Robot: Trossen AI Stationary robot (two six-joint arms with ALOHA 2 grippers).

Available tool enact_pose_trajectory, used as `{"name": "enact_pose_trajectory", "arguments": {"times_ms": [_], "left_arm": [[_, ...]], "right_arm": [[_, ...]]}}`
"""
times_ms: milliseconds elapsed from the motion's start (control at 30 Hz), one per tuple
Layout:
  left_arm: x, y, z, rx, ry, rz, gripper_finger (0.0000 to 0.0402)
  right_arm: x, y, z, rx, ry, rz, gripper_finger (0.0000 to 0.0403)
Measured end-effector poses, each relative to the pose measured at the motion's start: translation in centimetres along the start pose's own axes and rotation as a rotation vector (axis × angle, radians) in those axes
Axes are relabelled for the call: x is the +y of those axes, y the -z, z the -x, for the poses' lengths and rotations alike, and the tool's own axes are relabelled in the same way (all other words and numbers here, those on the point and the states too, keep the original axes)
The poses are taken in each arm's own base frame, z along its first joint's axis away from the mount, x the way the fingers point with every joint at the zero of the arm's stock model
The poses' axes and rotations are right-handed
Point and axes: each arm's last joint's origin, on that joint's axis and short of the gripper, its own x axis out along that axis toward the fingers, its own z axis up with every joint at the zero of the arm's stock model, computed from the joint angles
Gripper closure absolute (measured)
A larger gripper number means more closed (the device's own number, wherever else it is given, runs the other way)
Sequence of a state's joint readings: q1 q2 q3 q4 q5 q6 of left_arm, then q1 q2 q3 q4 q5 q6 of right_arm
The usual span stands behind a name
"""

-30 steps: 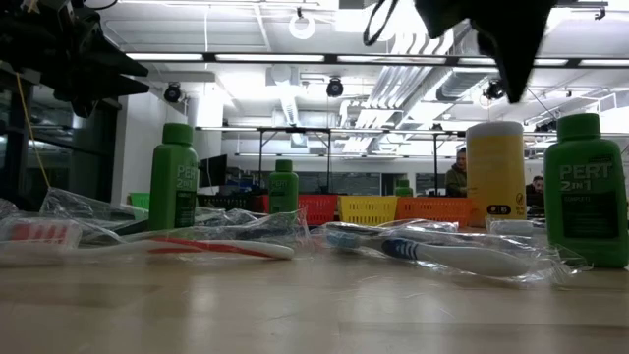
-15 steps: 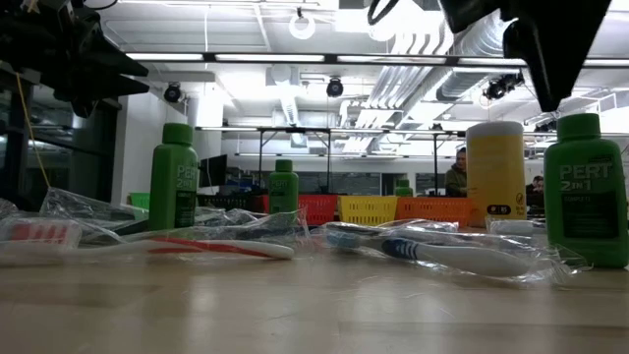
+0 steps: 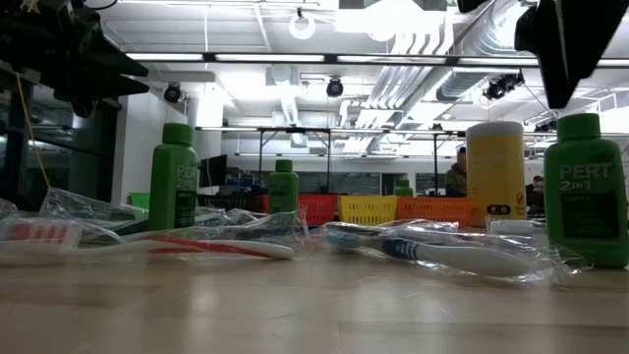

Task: Pick & Place Travel size toiletries
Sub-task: Put the green shampoo bottle into the orange basket

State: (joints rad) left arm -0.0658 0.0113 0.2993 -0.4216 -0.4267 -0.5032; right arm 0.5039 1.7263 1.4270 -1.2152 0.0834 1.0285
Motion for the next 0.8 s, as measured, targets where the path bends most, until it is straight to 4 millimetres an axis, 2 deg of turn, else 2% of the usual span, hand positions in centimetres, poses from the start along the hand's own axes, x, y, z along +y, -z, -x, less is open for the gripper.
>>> {"name": "enact_pose_trajectory", "arguments": {"times_ms": [133, 400, 600, 700, 800], "left_arm": [[0.0, 0.0, 0.0, 0.000, 0.000, 0.000, 0.0254], [0.0, 0.0, 0.0, 0.000, 0.000, 0.000, 0.0254], [0.0, 0.0, 0.0, 0.000, 0.000, 0.000, 0.0254], [0.0, 0.0, 0.0, 0.000, 0.000, 0.000, 0.0254], [0.0, 0.0, 0.0, 0.000, 0.000, 0.000, 0.0254]], "right_arm": [[-0.3, 0.2, -0.7, -0.008, 0.029, -0.052, 0.0087], [-0.7, 0.8, -3.5, 0.021, 0.021, -0.092, 0.0089], [-0.5, 0.7, -4.2, -0.002, -0.012, -0.069, 0.0090], [-0.4, 0.6, -4.3, -0.009, -0.025, -0.051, 0.0102], [-0.4, 0.7, -4.3, 0.009, -0.040, -0.046, 0.0131]]}}
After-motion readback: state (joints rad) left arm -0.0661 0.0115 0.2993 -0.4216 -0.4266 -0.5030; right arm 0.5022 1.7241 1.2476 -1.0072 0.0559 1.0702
